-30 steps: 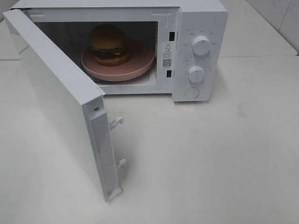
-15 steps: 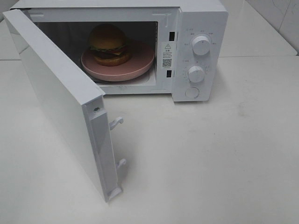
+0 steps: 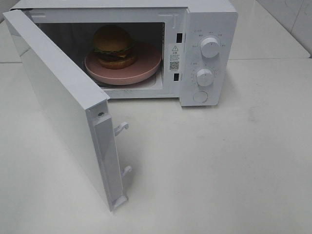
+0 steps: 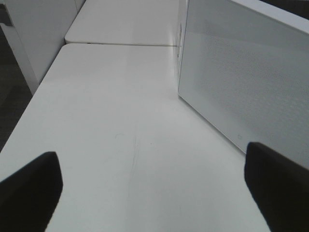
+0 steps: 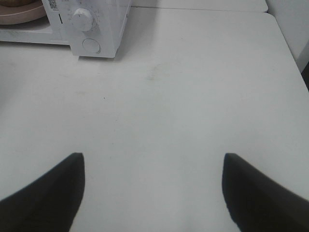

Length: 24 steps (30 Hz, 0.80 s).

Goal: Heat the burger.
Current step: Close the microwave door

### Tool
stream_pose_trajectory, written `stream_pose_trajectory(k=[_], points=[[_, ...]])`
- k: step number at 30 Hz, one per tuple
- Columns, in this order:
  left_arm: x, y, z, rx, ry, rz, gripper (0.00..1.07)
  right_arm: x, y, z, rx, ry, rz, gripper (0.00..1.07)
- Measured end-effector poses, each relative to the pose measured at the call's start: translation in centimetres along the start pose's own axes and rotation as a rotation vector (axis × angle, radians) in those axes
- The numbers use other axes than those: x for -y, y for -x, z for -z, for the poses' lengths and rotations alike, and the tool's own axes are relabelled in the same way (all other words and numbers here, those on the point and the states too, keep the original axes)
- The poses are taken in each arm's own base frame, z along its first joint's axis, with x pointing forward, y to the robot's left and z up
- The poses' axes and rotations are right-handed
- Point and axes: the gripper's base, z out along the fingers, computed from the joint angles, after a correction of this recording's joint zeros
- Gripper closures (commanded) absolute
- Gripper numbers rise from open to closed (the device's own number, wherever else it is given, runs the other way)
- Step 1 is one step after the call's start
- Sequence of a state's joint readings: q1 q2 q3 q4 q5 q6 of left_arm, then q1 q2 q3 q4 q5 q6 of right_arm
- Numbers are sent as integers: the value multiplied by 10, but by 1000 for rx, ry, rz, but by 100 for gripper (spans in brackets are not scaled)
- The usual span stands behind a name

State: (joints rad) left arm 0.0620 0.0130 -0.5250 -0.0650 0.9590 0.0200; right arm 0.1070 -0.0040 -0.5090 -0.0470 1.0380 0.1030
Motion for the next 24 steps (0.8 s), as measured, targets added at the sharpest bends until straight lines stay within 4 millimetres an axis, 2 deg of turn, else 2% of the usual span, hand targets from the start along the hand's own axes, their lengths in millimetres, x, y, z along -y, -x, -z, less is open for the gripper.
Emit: stream_pose_trajectory(k=[1, 2, 3, 4, 5, 6, 7, 8, 9, 10, 11, 12, 13, 19, 21, 22, 24], points=[[0, 3, 0, 30, 1, 0, 37, 0, 0, 0, 0, 0, 0, 32], [0, 4, 0, 44, -1, 1, 44, 0, 0, 0, 0, 0, 0, 32], [0, 4, 0, 44, -1, 1, 44, 0, 0, 0, 0, 0, 0, 32], [0, 7, 0, 73, -3, 3, 56, 0, 0, 0, 0, 0, 0, 32], [0, 7, 0, 73, -3, 3, 56, 0, 0, 0, 0, 0, 0, 32], [0, 8, 0, 85, -4, 4, 63, 0, 0, 0, 0, 0, 0, 32], [0, 11, -1, 104, -6, 7, 73, 0, 0, 0, 0, 0, 0, 32], [0, 11, -1, 104, -6, 7, 73, 0, 0, 0, 0, 0, 0, 32], [0, 14, -4, 107, -6, 9, 85, 0, 0, 0, 0, 0, 0, 32], [0, 16, -6, 107, -5, 10, 91, 0, 0, 0, 0, 0, 0, 32], [0, 16, -6, 107, -5, 10, 91, 0, 0, 0, 0, 0, 0, 32], [0, 20, -13, 95, -4, 12, 101, 0, 0, 0, 0, 0, 0, 32], [0, 23, -17, 84, -3, 13, 105, 0, 0, 0, 0, 0, 0, 32], [-2, 32, -38, 27, 2, 20, 107, 0, 0, 0, 0, 0, 0, 32], [-2, 37, -53, 18, 1, 30, 107, 0, 0, 0, 0, 0, 0, 32], [-2, 37, -53, 18, 1, 30, 107, 0, 0, 0, 0, 0, 0, 32], [-3, 37, -70, 39, -6, 40, 107, 0, 0, 0, 0, 0, 0, 32]])
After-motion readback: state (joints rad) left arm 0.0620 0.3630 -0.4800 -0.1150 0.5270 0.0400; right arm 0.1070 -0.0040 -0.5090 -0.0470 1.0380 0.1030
